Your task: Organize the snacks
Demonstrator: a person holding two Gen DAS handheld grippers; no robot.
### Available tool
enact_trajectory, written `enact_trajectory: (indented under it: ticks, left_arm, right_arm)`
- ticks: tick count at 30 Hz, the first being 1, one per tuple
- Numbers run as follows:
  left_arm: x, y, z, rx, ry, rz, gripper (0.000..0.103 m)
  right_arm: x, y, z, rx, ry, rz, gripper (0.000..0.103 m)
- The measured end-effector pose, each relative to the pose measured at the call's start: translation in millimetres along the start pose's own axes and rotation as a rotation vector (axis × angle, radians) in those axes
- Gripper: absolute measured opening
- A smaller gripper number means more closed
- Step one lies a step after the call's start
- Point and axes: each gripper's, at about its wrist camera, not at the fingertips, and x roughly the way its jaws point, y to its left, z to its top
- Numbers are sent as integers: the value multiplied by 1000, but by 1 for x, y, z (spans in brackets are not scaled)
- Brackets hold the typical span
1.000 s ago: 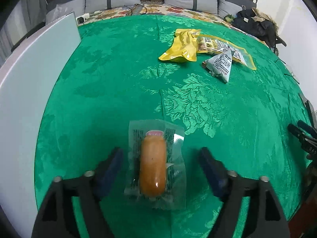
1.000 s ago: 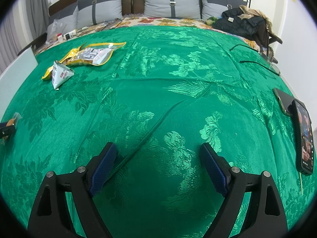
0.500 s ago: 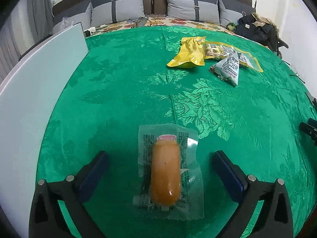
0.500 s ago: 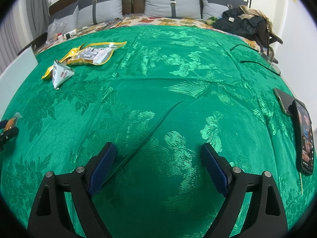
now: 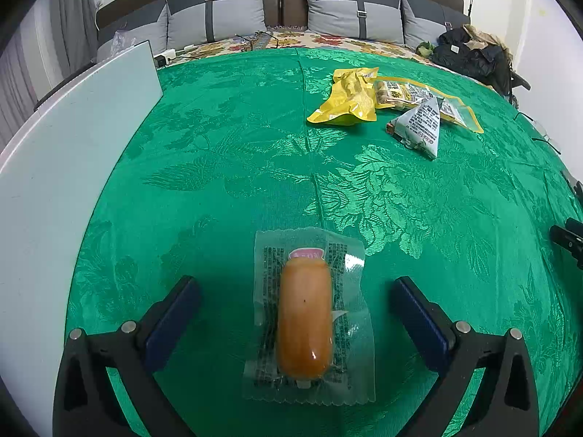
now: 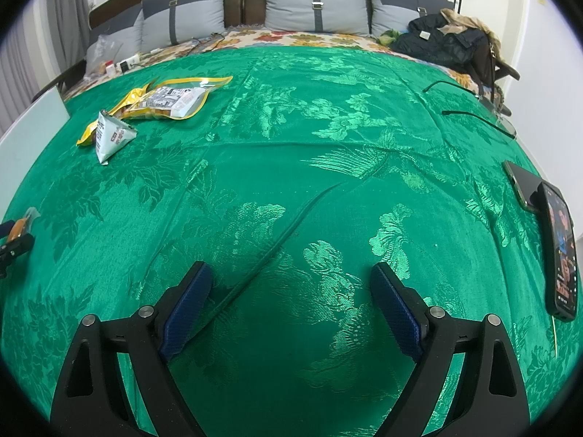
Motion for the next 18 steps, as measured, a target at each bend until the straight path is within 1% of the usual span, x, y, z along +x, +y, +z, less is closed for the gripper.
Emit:
enact_trajectory:
  ticks: [6, 8, 10, 12, 13, 15, 18]
  left_arm:
    - [0, 0, 0, 0, 0, 0, 103]
    - [0, 0, 0, 0, 0, 0, 103]
    - [0, 0, 0, 0, 0, 0, 103]
    - [0, 0, -1, -2, -1, 0, 103]
    - [0, 0, -1, -2, -1, 0, 103]
    - [0, 0, -1, -2, -1, 0, 103]
    - [0, 0, -1, -2, -1, 0, 103]
  right_arm:
    - [-1, 0, 0, 2, -3, 0, 92]
    - [-4, 2, -1, 7, -10, -13, 90]
    - [-14, 11, 2, 7, -57, 33, 90]
    - [-24, 28, 10, 1, -101, 118, 90]
    - [-24, 40, 17, -7, -106, 171, 90]
    - [-14, 67, 35, -47, -84, 263, 90]
    - [5, 106, 63, -89, -70, 332, 89]
